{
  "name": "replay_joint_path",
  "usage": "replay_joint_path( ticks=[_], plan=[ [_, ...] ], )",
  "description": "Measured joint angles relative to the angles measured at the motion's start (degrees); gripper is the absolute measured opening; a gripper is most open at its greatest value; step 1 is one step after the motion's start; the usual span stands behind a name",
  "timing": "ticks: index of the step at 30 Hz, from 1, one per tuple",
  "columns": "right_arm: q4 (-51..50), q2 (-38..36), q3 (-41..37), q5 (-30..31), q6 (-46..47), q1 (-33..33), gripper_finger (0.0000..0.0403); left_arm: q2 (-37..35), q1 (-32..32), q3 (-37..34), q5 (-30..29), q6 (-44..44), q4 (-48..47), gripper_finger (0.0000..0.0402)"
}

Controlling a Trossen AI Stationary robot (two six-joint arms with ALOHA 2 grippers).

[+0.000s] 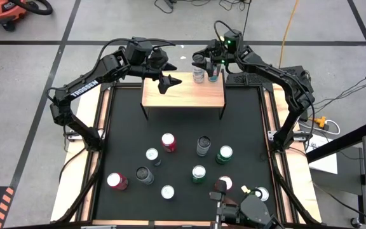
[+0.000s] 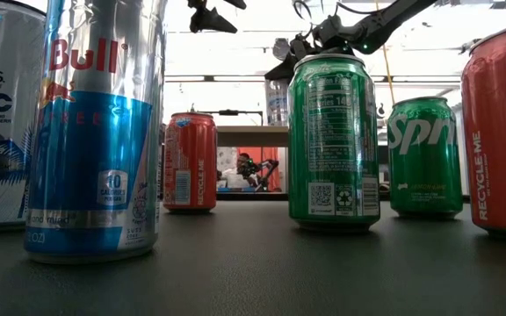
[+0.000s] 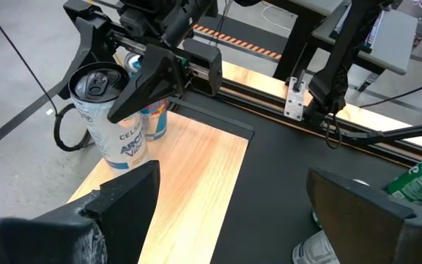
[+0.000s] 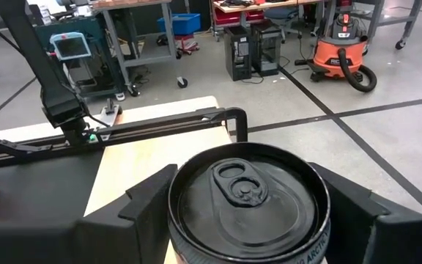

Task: Place canned beverage on shelf
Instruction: Put the top left white soda can on the shelf

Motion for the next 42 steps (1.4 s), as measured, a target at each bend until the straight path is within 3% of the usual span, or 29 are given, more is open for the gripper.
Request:
replay_joint_path(
  ticks=[42],
  plan=[
    [-0.48,-0.06,0.0,-0.19,-0.23,-0.02,0.0263,0.0,0.0,0.0,-0.02,0.0,0.0,0.0347]
  ],
)
